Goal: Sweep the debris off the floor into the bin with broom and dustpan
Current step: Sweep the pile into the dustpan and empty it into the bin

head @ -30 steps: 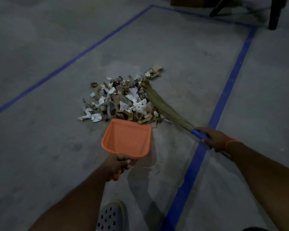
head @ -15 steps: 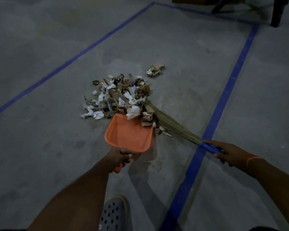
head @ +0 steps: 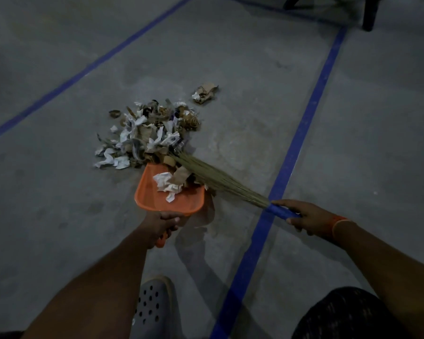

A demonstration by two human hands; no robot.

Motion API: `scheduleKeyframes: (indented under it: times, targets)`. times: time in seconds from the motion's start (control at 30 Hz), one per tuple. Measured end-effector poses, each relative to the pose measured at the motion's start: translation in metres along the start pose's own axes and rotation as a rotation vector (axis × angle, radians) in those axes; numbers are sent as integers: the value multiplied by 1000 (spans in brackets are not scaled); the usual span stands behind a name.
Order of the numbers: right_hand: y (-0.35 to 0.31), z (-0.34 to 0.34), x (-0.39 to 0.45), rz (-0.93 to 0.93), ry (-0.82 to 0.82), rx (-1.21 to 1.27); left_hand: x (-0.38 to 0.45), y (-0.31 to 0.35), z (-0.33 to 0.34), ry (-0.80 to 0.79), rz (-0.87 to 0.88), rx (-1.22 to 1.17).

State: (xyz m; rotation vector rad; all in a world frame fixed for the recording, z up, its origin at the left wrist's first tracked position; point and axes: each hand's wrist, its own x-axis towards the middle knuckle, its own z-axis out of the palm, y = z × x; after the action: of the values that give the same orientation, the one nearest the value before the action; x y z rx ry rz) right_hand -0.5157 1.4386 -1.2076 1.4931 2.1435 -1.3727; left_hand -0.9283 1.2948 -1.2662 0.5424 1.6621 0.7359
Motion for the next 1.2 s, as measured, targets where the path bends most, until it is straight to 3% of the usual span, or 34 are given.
scheduleKeyframes:
  times: [0.7, 1.2]
  targets:
    - [12, 2, -32, -74, 155, 138, -8, -7, -4, 21, -30, -38]
    - [-8, 11, -6, -38, 13, 42, 3, -27, -13, 1, -40, -20]
